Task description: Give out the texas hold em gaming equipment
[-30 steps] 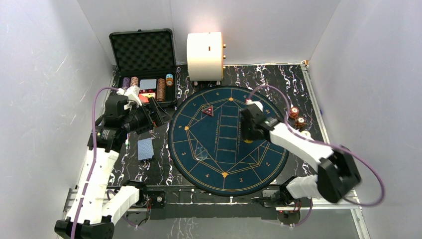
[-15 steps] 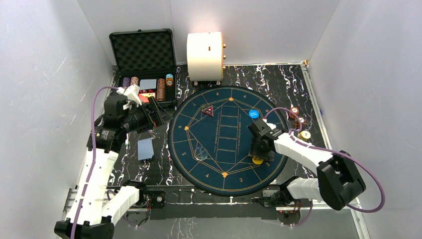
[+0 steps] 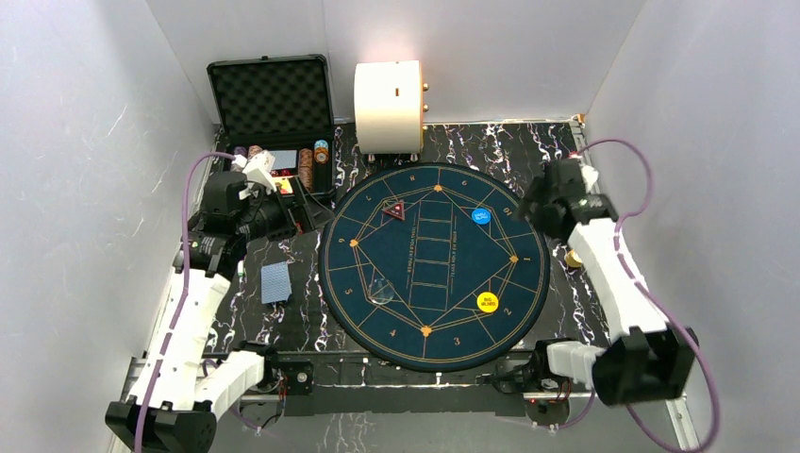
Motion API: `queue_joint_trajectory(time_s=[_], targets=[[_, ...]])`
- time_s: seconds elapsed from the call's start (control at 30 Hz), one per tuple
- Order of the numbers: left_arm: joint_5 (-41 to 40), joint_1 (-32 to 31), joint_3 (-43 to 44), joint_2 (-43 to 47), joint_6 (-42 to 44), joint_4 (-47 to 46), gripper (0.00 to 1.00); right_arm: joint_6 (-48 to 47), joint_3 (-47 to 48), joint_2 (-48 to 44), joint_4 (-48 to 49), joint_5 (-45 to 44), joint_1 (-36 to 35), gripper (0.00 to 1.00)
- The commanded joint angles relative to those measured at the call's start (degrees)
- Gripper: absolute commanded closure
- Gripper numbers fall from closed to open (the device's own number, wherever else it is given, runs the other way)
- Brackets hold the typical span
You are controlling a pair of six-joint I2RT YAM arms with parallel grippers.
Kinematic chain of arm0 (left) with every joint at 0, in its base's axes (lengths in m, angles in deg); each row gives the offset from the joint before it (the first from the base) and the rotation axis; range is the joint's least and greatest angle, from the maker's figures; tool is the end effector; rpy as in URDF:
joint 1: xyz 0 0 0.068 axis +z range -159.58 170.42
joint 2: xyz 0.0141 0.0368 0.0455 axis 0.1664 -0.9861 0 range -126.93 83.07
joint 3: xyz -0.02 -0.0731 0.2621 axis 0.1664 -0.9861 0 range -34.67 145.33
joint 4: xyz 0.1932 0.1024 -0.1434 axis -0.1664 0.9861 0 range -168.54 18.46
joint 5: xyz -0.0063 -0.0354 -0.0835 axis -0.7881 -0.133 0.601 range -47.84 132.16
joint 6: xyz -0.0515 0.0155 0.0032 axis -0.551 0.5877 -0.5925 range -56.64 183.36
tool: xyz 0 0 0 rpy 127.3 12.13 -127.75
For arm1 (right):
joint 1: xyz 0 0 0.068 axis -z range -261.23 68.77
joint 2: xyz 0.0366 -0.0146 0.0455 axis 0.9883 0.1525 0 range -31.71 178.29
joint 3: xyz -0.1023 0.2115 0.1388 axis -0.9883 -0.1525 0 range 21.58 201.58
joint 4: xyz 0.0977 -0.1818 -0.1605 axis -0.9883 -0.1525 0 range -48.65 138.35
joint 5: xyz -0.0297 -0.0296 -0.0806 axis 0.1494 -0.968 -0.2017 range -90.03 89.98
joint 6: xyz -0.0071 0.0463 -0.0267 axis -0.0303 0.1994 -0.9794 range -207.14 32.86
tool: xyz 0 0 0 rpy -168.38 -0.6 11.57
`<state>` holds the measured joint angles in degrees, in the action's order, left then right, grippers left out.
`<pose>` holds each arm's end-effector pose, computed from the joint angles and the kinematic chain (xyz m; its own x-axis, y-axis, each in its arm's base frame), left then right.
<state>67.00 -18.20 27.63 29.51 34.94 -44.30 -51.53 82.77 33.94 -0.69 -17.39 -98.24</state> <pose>0.1878 -0.0435 0.3767 -0.6176 -0.3433 -0.7076 0.2467 0.7698 -0.5887 0.2175 0.0555 0.3081 -0.6886 0.3704 -0.6234 0.3585 0.9212 0.1513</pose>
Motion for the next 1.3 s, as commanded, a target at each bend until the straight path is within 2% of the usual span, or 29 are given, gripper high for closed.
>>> queue_joint_trajectory(time_s=[0.0,0.07,0.13,0.37,0.53,0.67,0.97,1.27], targets=[[-0.1,-1.1,-0.8,-1.9,1.7,-3.4,0.02,-15.7,4.7,9.6,8.9,-0.7,16.1,0.03],[-0.9,-1.9,-0.6,-3.5,2.6,-3.6,0.02,-18.0,7.3,14.5,12.8,2.5,21.1,0.05],[-1.6,-3.2,-0.4,-4.9,3.5,-3.5,0.02,-19.7,10.6,19.6,14.6,3.2,23.0,0.06],[-3.0,-7.9,-0.2,-8.3,5.5,-3.9,0.02,-22.1,22.6,36.5,13.9,0.6,24.2,0.08],[-4.9,-10.4,-0.3,-9.4,6.9,-4.4,0.02,-23.3,27.0,42.0,14.3,1.1,24.2,0.09],[-5.1,-11.1,0.0,-9.7,7.2,-4.4,0.02,-24.4,26.3,44.0,13.0,0.8,24.3,0.16],[-4.7,-11.2,-0.5,-10.1,6.3,-5.2,0.02,-24.2,24.5,46.0,14.0,4.6,25.4,0.18],[-4.9,-11.3,-0.3,-9.8,6.6,-4.9,0.02,-24.0,24.9,48.0,13.4,4.9,25.7,0.27]])
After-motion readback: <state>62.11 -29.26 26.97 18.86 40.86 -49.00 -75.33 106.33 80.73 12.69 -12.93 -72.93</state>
